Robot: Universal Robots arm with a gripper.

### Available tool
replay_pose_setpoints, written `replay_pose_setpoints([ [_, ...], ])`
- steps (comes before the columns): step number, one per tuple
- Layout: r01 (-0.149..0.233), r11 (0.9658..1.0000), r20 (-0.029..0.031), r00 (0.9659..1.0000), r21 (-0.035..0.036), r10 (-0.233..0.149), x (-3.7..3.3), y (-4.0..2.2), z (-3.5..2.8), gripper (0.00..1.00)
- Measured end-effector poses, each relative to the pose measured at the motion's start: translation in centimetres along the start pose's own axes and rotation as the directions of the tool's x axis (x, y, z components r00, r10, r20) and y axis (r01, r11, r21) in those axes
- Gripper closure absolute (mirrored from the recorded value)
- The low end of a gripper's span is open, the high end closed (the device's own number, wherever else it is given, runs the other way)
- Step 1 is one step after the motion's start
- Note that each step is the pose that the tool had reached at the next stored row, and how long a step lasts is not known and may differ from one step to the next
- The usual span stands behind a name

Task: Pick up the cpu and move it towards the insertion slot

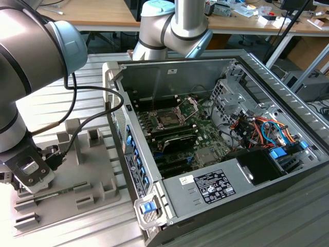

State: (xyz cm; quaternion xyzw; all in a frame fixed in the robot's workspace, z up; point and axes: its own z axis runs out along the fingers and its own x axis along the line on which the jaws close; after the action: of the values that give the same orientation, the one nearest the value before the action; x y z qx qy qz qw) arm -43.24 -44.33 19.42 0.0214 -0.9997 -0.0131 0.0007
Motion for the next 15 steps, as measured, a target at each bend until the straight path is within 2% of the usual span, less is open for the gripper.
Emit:
replay_pose_setpoints([
  [15,0.000,1.0000,-0.0002,1.0000,0.0001,0.000,-0.01,-0.01,0.23,0.40],
])
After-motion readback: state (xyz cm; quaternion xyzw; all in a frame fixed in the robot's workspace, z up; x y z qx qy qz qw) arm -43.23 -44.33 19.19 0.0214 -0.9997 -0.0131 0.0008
